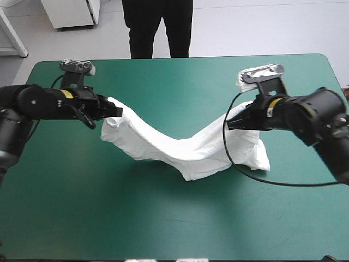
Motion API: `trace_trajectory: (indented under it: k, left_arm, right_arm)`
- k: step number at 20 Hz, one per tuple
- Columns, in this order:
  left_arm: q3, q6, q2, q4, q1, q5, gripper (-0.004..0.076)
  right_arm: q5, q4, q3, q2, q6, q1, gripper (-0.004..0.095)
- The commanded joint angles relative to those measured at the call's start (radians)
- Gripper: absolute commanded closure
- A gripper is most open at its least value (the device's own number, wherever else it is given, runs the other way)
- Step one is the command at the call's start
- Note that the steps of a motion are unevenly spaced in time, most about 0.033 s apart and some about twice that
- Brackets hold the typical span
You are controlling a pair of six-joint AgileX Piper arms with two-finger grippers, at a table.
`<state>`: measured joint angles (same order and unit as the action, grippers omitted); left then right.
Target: Fold the cloth
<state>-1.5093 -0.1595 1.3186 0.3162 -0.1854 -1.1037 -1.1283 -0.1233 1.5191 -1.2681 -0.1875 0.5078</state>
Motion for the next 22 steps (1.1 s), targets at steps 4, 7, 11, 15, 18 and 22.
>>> trace_trajectory:
  k: [4,7,11,15,18,22]
  left_arm:
    - [0.011,-0.017,0.229,0.003,-0.002,0.199,0.0734]
    - [0.011,-0.017,0.296,-0.037,-0.002,0.227,0.0734]
    - [0.011,-0.007,0.384,-0.077,-0.002,0.292,0.0734]
    - [0.011,0.009,0.444,-0.077,-0.002,0.344,0.0734]
    - [0.005,0.033,0.468,-0.077,0.0,0.349,0.0704]
    - [-0.028,-0.022,0.467,-0.078,0.0,0.232,0.0411]
  right_arm:
    - [0.318,-0.126,-0.11,-0.208,-0.089,-0.052,0.0926]
    - [0.382,-0.057,-0.11,-0.301,-0.06,-0.135,0.0925]
    - [0.401,0.03,-0.108,-0.412,0.015,-0.23,0.0926]
    - [0.441,0.065,-0.102,-0.456,0.015,-0.26,0.0925]
    - [0.418,0.123,-0.07,-0.463,0.063,-0.265,0.0831]
    - [0.315,0.188,-0.001,-0.463,0.119,-0.266,0.0459]
